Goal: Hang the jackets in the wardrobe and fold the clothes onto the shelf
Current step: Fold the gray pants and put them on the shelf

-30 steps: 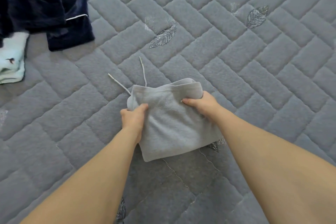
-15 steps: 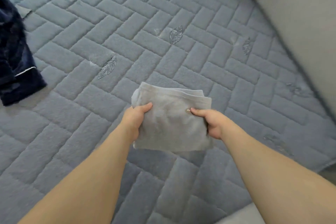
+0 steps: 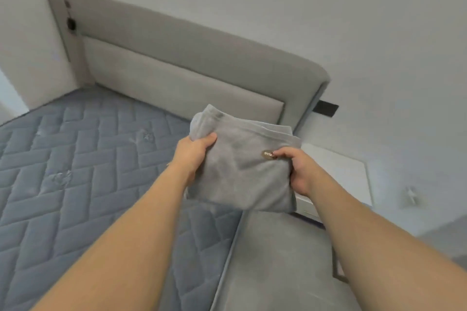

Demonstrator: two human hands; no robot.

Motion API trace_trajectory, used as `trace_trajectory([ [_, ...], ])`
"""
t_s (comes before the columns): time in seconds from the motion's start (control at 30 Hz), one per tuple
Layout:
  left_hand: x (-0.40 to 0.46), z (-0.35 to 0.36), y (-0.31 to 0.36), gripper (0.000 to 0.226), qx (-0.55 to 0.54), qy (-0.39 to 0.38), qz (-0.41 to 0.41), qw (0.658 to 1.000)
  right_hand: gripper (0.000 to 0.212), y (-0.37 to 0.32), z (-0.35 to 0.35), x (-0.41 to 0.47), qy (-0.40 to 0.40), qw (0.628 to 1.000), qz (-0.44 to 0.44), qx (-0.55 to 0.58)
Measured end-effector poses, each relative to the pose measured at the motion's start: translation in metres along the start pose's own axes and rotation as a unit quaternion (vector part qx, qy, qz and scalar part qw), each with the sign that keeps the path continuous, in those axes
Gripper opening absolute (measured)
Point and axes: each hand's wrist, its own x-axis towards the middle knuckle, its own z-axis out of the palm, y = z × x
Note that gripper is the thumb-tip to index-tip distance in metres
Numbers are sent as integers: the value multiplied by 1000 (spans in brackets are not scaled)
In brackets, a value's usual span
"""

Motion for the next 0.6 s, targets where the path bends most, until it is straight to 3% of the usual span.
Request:
trace_trajectory([
  [0.23,-47,235,70,17,44,-169,71,982,15,-98,-194,-90,121,980,-124,101],
  [0.4,-90,392,85,18,46,-266,131,954,30,-141,-325,-146,189,948,-207,148],
  [0.6,-145,545,96,17,41,-358,203,911,27,-170,-444,-206,278,901,-271,193],
])
